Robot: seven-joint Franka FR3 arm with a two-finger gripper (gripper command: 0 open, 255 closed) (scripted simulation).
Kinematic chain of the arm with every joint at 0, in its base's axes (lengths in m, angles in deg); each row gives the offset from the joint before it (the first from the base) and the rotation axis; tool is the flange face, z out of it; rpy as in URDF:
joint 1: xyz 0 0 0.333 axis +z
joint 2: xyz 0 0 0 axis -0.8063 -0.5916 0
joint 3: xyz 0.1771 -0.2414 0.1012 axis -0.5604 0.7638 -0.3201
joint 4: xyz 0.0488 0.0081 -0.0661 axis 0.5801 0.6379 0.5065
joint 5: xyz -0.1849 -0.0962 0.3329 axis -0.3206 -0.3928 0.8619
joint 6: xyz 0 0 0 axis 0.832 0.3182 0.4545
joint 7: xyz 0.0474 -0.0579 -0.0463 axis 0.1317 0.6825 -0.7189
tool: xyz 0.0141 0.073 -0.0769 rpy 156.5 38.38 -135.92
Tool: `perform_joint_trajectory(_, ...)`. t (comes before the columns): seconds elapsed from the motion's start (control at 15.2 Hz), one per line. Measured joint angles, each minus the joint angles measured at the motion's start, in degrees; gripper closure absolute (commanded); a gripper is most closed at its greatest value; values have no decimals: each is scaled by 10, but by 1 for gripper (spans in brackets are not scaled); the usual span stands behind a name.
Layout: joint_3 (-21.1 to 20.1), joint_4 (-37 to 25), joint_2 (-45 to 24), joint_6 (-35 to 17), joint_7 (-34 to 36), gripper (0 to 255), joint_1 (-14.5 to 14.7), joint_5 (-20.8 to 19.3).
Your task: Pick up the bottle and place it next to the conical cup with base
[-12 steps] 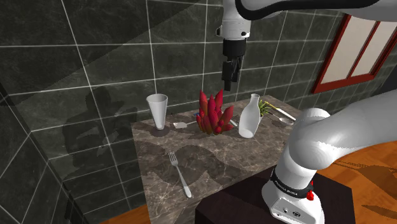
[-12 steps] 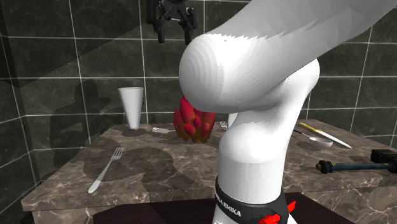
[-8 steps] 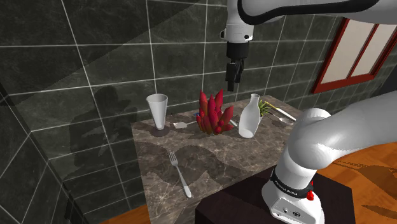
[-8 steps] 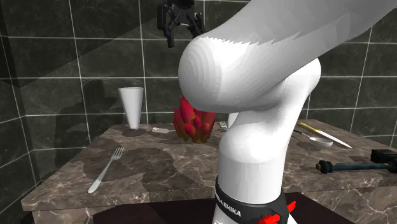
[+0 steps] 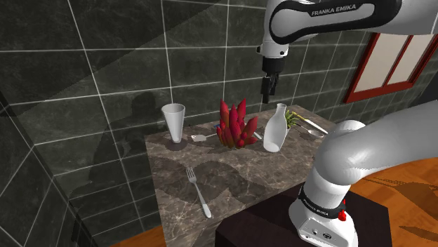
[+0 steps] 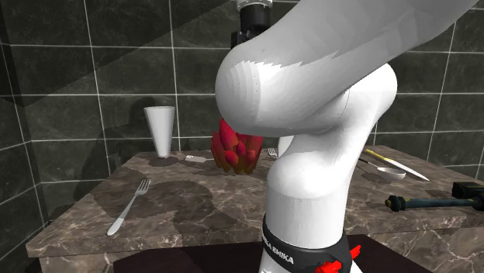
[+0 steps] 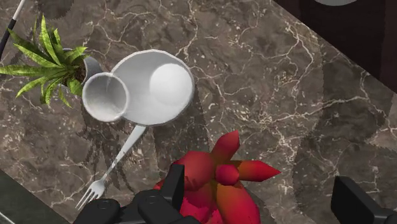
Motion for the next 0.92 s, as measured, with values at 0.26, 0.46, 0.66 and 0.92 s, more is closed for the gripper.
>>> perform_joint_trajectory(0.26,54,3,-30,-39,-42,0,-24,-34)
perform_joint_trajectory(0.46,95,-3,-64,-71,-72,0,-37,-54)
perform_joint_trajectory(0.66,131,-9,-93,-99,-99,0,-49,-70)
perform_joint_trajectory(0.92,149,9,-107,-133,-107,0,-54,-79)
